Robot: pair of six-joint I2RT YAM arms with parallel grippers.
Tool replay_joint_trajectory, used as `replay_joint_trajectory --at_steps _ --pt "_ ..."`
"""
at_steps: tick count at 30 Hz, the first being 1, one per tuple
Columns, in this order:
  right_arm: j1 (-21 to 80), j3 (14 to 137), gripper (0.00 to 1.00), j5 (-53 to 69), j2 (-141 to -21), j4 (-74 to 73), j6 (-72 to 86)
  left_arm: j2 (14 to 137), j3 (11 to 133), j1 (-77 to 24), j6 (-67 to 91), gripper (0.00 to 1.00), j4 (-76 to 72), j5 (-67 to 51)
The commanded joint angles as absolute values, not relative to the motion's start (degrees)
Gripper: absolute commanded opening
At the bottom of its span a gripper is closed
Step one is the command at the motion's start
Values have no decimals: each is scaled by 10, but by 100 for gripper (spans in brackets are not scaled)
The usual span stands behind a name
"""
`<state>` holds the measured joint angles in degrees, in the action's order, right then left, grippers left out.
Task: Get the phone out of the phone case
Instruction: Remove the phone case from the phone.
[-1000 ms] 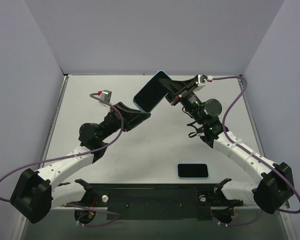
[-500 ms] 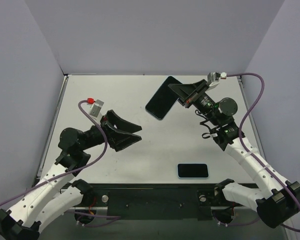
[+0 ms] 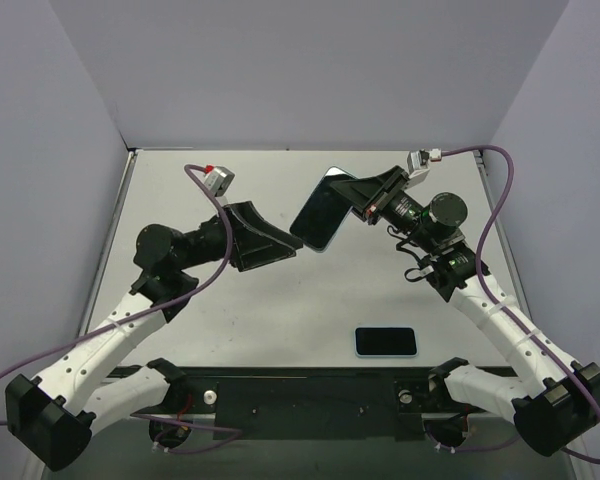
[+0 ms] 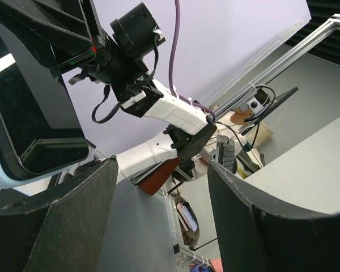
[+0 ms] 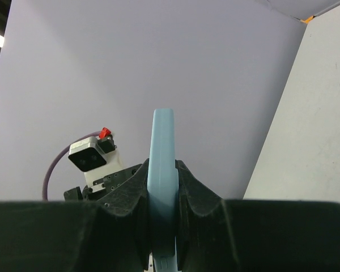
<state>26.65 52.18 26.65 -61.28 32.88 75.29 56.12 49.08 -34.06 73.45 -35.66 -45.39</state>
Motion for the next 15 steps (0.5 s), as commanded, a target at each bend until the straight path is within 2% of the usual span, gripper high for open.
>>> replay_joint_trajectory --at_steps 1,15 --pt "265 543 0 266 -588 406 778 558 496 -349 759 75 -419 -462" --pt "264 536 0 262 -583 427 795 578 507 -370 685 75 -307 -442"
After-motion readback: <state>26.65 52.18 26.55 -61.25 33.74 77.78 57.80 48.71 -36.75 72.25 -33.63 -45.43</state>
